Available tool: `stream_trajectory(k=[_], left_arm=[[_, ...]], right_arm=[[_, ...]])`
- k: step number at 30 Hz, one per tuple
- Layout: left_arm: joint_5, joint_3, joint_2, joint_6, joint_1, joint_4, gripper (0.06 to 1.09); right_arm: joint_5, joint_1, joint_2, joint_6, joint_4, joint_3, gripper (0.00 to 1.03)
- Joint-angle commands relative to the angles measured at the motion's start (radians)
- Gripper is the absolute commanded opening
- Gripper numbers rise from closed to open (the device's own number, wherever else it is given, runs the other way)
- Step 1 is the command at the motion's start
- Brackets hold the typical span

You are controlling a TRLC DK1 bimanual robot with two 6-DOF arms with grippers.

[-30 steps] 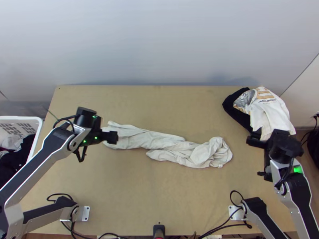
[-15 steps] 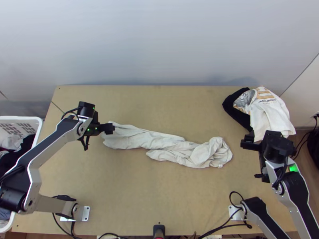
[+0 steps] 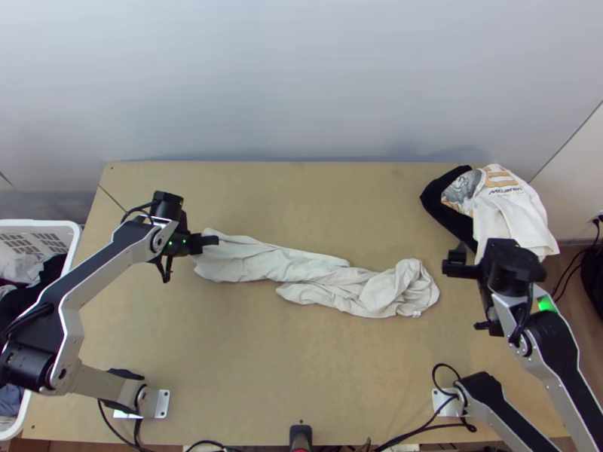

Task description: Fold the t-shirt

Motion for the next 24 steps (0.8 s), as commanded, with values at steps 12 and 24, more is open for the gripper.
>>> stream_trajectory(k=[12, 24], left_arm=[[-0.005, 0.110, -0.146, -0.083, 0.004, -0.065, 0.10], [-0.039, 0.133, -0.148, -0.112, 0.002, -0.076, 0.10]], right_arm=[[-0.149, 0.333, 0.281, 0.242, -0.073, 0.108, 0.98], [-0.223, 0.517, 0.584, 0.302, 0.032, 0.244, 0.92]])
